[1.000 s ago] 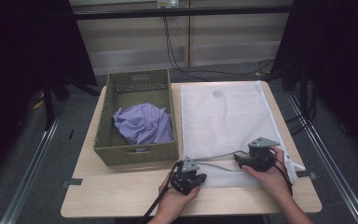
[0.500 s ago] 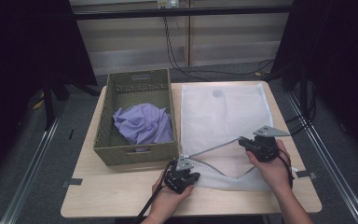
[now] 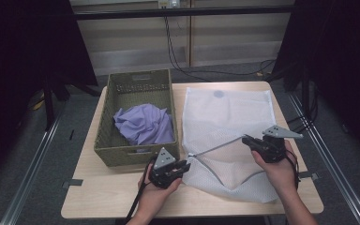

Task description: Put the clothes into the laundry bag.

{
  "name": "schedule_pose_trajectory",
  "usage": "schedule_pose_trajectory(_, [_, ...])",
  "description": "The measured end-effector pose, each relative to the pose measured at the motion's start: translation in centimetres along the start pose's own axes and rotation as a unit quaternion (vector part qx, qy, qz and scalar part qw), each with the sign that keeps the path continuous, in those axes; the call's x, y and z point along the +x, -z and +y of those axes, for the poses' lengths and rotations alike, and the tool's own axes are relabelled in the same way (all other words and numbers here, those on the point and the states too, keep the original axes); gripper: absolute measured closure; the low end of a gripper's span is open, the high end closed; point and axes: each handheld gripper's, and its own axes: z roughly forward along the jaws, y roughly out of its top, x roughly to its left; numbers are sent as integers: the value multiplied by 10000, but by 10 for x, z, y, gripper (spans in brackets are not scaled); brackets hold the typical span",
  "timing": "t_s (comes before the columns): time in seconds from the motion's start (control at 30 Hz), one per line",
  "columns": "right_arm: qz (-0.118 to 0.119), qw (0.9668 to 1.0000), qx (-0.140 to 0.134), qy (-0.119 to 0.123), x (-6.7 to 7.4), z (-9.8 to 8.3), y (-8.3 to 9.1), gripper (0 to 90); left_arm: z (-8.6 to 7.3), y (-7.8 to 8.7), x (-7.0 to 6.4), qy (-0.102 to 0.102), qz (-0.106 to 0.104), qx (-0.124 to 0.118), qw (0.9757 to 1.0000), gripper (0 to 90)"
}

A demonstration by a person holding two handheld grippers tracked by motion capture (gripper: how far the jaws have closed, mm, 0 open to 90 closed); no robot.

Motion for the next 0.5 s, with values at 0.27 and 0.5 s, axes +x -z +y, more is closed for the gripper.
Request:
schedule_pose_trajectory(0.27, [49,10000,47,39,3,-1,-1,880,25,32,7,-60,79,-720,9974,411])
schedule_pose_trajectory(0.5, [71,9999,38,75,5,-4,-2,877,58,57,30,-60,508,-928,9944,160])
